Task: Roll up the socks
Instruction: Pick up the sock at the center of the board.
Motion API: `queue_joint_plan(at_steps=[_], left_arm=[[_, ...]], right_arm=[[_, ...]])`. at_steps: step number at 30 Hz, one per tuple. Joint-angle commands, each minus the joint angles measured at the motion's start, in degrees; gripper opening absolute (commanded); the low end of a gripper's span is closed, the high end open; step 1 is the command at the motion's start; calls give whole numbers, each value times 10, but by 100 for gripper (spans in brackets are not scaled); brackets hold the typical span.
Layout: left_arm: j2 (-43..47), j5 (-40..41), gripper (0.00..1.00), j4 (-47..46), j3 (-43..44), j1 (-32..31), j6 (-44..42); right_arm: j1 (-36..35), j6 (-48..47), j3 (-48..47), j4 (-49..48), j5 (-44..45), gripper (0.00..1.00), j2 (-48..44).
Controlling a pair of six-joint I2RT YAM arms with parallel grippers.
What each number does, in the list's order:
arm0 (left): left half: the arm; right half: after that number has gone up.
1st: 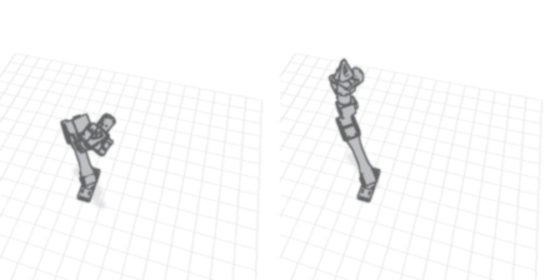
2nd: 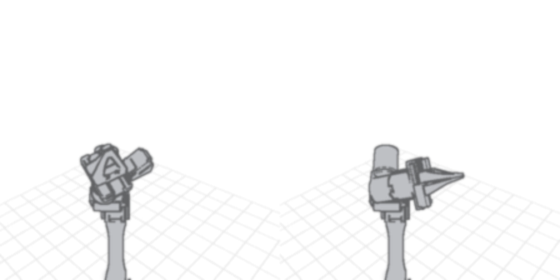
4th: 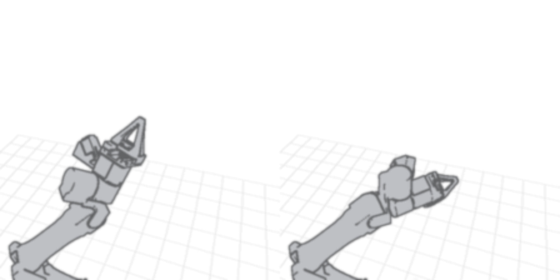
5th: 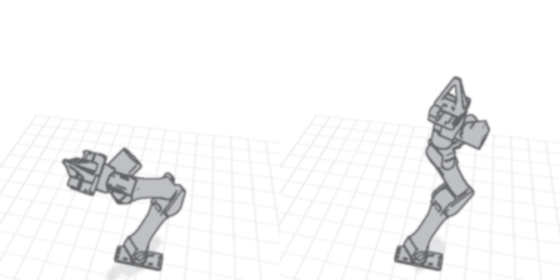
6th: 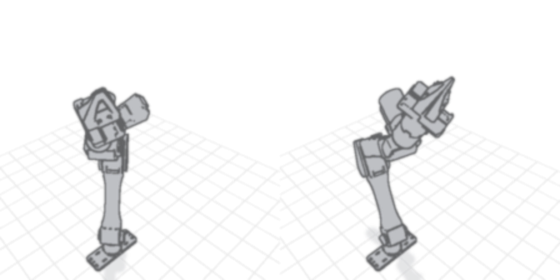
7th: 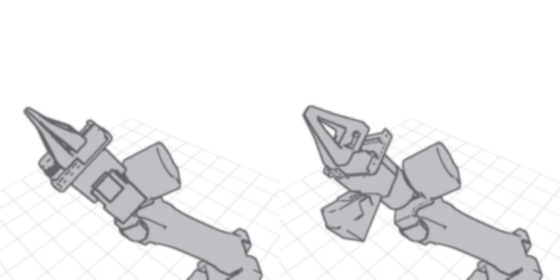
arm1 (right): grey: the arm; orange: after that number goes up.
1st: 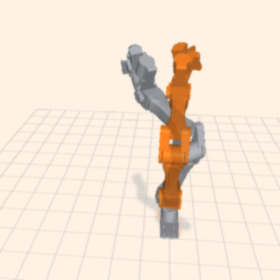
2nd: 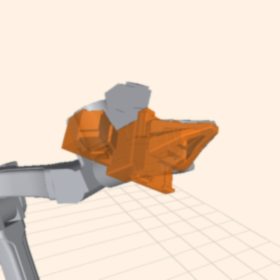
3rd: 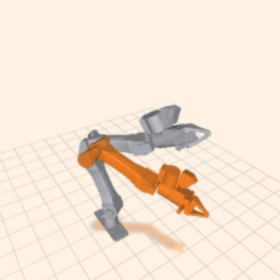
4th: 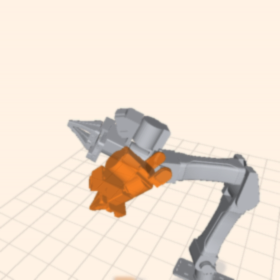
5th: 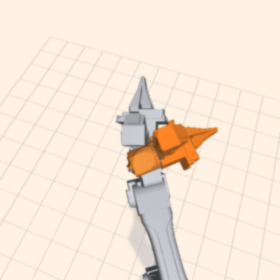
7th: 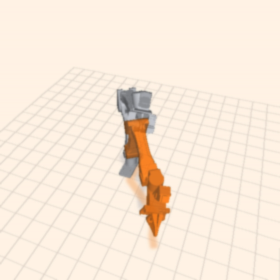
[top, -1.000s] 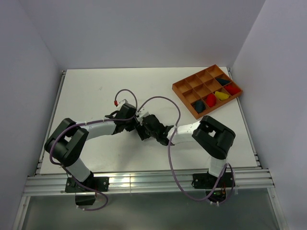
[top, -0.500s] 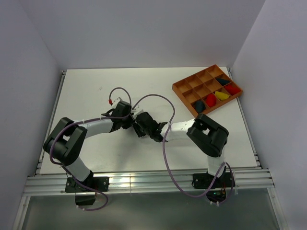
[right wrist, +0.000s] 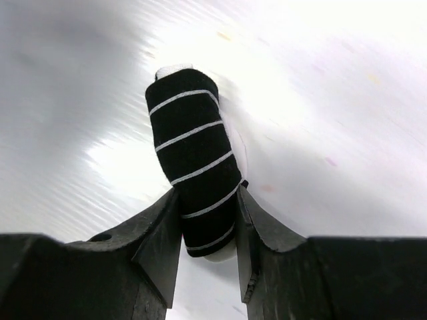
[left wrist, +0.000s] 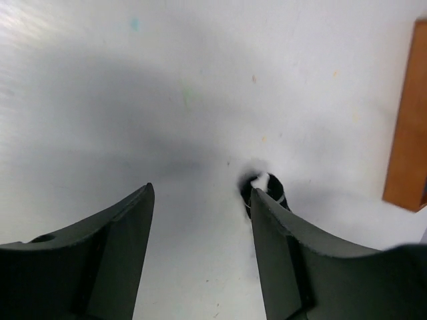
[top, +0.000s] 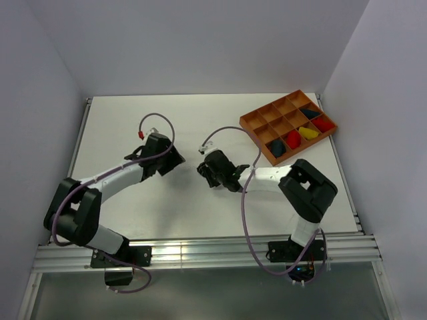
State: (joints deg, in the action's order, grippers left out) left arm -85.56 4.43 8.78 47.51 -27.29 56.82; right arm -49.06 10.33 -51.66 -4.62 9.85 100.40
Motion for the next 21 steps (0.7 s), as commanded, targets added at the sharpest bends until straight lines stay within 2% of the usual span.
queue_joint_plan(at_steps=[1, 6, 13, 16, 21], left_arm=[[38, 3, 65, 23, 31, 38, -26], [91, 0, 65, 43, 37, 77, -39], [211, 23, 65, 90, 65, 131, -87], [259, 35, 68, 108, 76, 156, -117], [325, 95, 79, 123, 80, 179, -167]], right_arm=[[27, 19, 39, 68, 20, 0, -38], [53, 30, 53, 69, 19, 0, -106], [122, 48, 13, 96, 67, 0, -194], [161, 37, -12, 103, 83, 0, -210], [235, 27, -83, 131, 130, 0, -184]])
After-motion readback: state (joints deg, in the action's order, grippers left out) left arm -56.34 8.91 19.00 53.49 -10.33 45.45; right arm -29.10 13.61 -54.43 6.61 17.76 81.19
